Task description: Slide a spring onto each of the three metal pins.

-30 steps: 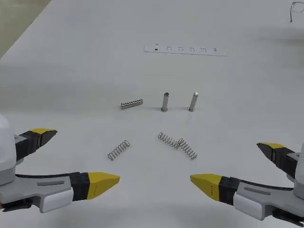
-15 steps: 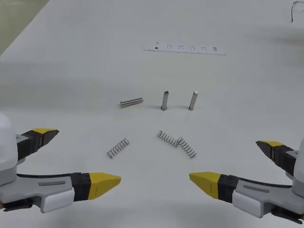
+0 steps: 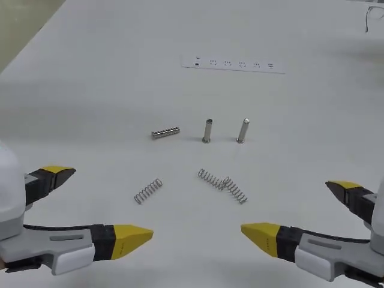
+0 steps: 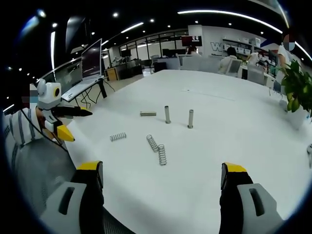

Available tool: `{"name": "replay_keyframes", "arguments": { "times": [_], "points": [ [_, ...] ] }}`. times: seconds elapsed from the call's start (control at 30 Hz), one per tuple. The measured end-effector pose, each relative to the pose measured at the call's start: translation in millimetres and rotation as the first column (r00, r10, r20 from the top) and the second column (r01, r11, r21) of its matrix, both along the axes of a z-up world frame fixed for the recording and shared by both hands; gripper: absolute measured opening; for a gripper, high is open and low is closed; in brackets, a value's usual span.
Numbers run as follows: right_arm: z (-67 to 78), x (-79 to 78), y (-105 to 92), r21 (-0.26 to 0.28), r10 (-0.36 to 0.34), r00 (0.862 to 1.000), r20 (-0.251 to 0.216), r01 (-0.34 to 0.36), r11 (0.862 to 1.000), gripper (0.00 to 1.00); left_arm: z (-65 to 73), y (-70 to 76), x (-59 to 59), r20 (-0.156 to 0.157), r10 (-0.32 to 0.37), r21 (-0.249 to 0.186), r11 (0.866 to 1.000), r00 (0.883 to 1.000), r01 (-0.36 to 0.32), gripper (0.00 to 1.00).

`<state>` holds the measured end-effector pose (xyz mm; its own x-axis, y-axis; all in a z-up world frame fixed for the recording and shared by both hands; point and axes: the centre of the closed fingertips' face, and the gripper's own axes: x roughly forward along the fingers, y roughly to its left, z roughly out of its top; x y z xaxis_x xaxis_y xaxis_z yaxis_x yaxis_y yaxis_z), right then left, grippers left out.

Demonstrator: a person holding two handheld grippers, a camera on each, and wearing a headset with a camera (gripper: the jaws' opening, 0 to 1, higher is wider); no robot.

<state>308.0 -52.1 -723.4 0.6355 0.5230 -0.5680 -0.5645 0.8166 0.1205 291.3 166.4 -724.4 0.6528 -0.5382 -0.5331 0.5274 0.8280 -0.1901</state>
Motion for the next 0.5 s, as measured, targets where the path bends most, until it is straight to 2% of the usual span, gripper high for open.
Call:
{"name": "replay_keyframes", "arguments": {
  "times": [0.07, 0.2, 0.5],
  "points": [
    [1.0, 0.9, -0.2, 0.002, -0.001, 1.000, 0.004, 0.001, 1.000, 1.00, 1.1, -1.7, -0.3, -0.004, 0.004, -0.021, 1.000, 1.000, -0.004, 0.98],
    [1.2, 0.5, -0.3, 0.002, -0.001, 1.000, 0.003, 0.001, 1.000, 1.00, 0.8, -1.5, 0.1, 0.004, 0.001, -0.009, 1.000, 1.000, -0.001, 0.98],
    [-1.5, -1.7, -1.8, -0.007, -0.001, 1.000, -0.001, 0.001, 1.000, 0.99, -0.8, -1.5, -1.2, -0.004, -0.001, -0.006, 1.000, 1.000, 0.001, 0.98]
  ]
}}
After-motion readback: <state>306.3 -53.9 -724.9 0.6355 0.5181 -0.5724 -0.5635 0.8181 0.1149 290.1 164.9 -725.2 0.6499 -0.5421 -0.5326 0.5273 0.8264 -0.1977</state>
